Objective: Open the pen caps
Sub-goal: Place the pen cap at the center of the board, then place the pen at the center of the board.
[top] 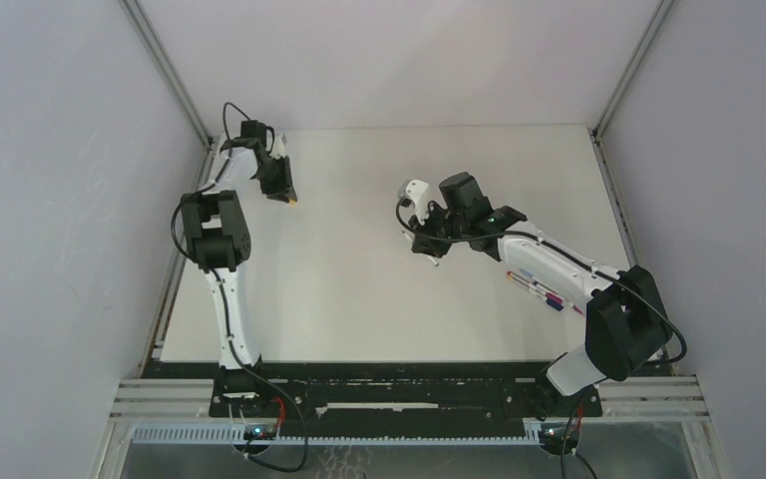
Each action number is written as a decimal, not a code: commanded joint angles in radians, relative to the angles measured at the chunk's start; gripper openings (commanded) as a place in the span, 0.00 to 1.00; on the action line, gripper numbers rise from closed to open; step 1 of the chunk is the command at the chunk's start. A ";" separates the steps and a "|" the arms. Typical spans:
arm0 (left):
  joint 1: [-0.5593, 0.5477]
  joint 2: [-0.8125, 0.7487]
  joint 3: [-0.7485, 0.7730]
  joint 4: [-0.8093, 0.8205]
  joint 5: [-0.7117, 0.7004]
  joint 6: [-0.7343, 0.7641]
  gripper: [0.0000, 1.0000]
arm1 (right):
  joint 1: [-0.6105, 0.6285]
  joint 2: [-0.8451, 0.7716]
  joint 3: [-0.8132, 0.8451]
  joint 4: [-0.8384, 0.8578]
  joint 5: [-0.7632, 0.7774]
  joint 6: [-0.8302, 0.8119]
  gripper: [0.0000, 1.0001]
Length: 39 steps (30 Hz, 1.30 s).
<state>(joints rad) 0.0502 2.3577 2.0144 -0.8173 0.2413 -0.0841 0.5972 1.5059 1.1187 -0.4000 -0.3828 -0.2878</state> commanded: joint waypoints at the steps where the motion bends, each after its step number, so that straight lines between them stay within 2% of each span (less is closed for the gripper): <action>1: 0.016 -0.074 -0.001 0.028 0.036 0.005 0.24 | 0.006 0.000 0.031 0.018 -0.006 0.008 0.00; 6: 0.027 -0.082 -0.009 0.033 0.069 0.002 0.07 | 0.006 0.002 0.032 0.018 -0.008 0.008 0.00; 9: 0.034 -0.086 -0.022 0.040 0.118 -0.003 0.04 | 0.008 0.001 0.032 0.017 -0.009 0.009 0.00; 12: 0.037 -0.080 -0.023 0.041 0.125 -0.005 0.13 | 0.007 0.002 0.032 0.018 -0.011 0.008 0.00; 16: 0.045 -0.071 -0.025 0.037 0.111 -0.012 0.35 | 0.008 0.001 0.032 0.017 -0.010 0.007 0.00; 19: 0.054 -0.071 -0.028 0.038 0.105 -0.022 0.45 | 0.007 0.003 0.032 0.017 -0.011 0.006 0.00; 26: 0.061 -0.095 -0.036 0.045 0.079 -0.026 0.46 | 0.010 0.005 0.032 0.017 -0.011 0.006 0.00; 31: 0.062 -0.152 -0.075 0.055 0.114 0.000 0.47 | 0.009 0.011 0.031 0.024 0.002 0.013 0.00; 37: 0.062 -0.296 -0.213 0.117 0.125 0.030 0.58 | 0.009 0.068 0.094 -0.001 0.116 0.023 0.00; 38: 0.061 -0.321 -0.238 0.124 0.126 0.037 0.65 | 0.007 0.082 0.107 -0.011 0.147 0.023 0.00; 39: 0.061 -0.345 -0.262 0.129 0.126 0.047 0.67 | 0.005 0.101 0.135 -0.023 0.177 0.018 0.00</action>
<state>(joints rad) 0.1059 2.1727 1.8217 -0.7494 0.3363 -0.0776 0.6029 1.5661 1.1576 -0.4133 -0.3260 -0.2863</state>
